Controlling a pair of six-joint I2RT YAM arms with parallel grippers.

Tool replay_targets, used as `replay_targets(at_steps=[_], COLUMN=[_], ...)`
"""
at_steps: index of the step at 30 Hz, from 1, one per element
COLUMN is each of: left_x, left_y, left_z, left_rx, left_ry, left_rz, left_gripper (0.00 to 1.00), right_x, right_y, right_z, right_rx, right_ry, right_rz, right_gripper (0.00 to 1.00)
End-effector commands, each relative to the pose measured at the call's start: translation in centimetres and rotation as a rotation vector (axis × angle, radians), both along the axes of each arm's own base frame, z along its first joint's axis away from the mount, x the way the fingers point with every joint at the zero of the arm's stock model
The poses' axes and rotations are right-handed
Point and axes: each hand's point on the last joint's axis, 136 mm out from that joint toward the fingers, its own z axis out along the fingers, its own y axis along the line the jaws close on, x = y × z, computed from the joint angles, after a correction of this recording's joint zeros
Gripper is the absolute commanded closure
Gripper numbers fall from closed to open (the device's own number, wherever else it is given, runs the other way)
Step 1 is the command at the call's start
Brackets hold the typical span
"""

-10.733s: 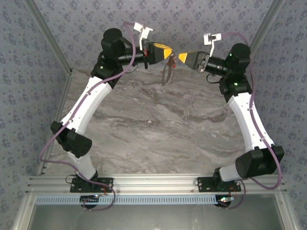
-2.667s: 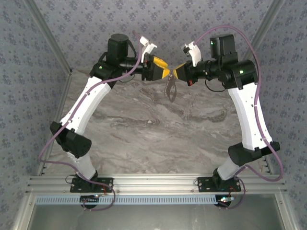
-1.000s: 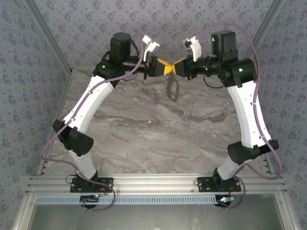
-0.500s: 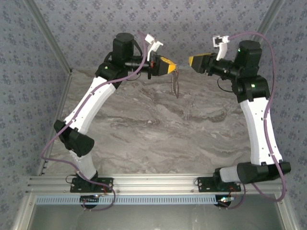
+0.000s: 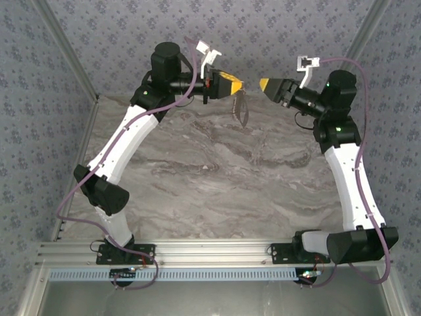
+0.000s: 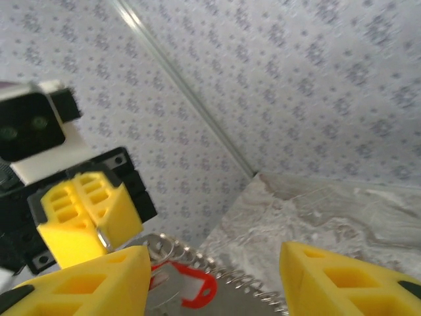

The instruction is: Put the keys on the keyring

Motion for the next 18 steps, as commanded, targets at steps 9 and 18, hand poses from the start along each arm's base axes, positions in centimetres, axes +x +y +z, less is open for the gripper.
replay_targets(at_steps=[9, 18], left_x=[-3.1, -3.2], left_y=[1.6, 1.6], left_z=[6.2, 6.4], left_rx=[-0.131, -0.138], left_ry=[-0.104, -0.100], left_rz=[-0.066, -0.066], left_gripper=[1.00, 1.00], right_x=[-2.5, -3.8], right_y=[4.2, 6.0], right_z=[-0.7, -1.4], right_rx=[-0.010, -0.040], right_ry=[-0.009, -0.005], right_rz=[0.164, 0.227], right_gripper=[0.42, 0.42])
